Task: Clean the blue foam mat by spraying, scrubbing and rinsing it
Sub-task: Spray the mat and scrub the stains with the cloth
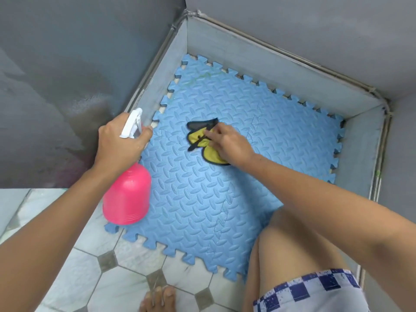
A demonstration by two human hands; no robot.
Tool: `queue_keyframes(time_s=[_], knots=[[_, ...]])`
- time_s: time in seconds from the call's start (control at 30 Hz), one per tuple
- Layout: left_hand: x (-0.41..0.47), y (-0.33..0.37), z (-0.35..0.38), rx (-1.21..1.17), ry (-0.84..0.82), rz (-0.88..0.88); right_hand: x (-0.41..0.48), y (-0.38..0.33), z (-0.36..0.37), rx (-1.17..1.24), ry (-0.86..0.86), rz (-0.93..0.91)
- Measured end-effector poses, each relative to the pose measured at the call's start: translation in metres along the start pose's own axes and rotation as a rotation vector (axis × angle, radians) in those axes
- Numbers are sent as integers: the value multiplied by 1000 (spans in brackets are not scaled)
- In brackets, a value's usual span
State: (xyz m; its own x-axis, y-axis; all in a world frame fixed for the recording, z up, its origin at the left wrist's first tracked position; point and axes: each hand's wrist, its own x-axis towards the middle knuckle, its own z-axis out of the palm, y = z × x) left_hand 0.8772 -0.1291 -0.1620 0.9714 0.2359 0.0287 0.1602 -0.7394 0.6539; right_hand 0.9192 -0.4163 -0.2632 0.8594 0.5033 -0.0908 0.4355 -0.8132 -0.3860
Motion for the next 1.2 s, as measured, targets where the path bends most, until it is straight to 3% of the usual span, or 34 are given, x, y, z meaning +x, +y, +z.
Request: queue_keyframes(time_s=[0.13,0.27,0.37,0.43,0.5,0.7,0.97,1.07,1.2], knots=[[0,0,0,-8,-8,5,-20,112,-49,-33,177,528],[1,2,0,5,-4,0,-76,196,-80,-132,181,1017],[2,1,1,17,-5,-9,-92,221,-86,-124,156,1284],[3,1,2,10,-2,-8,-78,221,-87,-85,145,1363],[3,1,3,1,-1,-4,-50,205,-83,-64,186,1307],[4,2,5,3,0,-21,73,107,-49,-38,169,823],[1,-3,1,-74,-11,-5,218,6,-34,14,13,511],[1,-3,-1,-83,-36,20,225,-22,-25,24,-36,345],[2,-3,0,-84,-33,26,156,-56,3,56,-27,61]])
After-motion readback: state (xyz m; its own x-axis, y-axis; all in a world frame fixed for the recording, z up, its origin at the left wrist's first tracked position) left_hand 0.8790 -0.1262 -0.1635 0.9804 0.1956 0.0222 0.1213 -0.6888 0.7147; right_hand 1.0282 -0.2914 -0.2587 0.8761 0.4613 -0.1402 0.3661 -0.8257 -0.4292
